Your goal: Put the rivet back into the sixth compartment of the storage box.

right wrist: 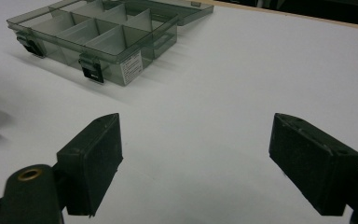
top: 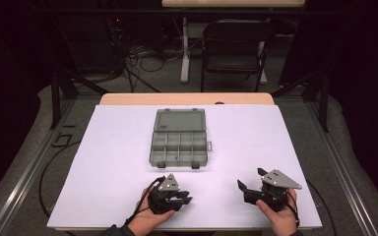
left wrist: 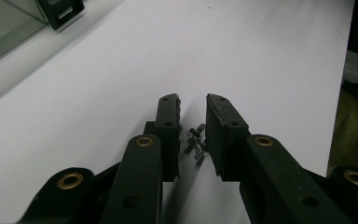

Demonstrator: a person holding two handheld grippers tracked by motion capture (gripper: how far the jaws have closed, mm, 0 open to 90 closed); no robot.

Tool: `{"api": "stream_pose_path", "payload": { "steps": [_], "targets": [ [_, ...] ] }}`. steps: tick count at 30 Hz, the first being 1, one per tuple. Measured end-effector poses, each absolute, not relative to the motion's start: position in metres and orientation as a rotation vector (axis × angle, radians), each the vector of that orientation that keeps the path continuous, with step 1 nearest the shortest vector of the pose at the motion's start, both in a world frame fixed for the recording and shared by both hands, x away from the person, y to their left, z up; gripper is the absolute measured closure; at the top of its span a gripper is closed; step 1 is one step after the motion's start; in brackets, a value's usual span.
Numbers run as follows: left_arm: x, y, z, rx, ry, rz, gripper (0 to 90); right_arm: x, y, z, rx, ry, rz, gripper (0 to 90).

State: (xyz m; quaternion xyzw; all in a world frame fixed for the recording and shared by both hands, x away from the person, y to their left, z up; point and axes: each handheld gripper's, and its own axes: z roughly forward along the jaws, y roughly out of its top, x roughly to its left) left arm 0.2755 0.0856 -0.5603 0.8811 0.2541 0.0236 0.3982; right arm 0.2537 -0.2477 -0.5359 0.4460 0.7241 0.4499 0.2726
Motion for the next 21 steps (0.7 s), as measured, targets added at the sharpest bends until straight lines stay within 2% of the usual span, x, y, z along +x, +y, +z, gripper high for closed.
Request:
{"api": "stream_pose_path", "payload": {
  "steps": [10,21],
  "targets": [
    [0.2748,0.0839,-0.5632,2.242,0.634,0.087,81.9,0.2541,-0.2481,-0.536,1.196,1.951,1.209,16.8],
    [0.2747,0.0833,-0.563,2.245,0.628,0.099,83.3,0.2538,-0.2477,-0.536,1.2,1.951,1.21,16.8]
  ]
}}
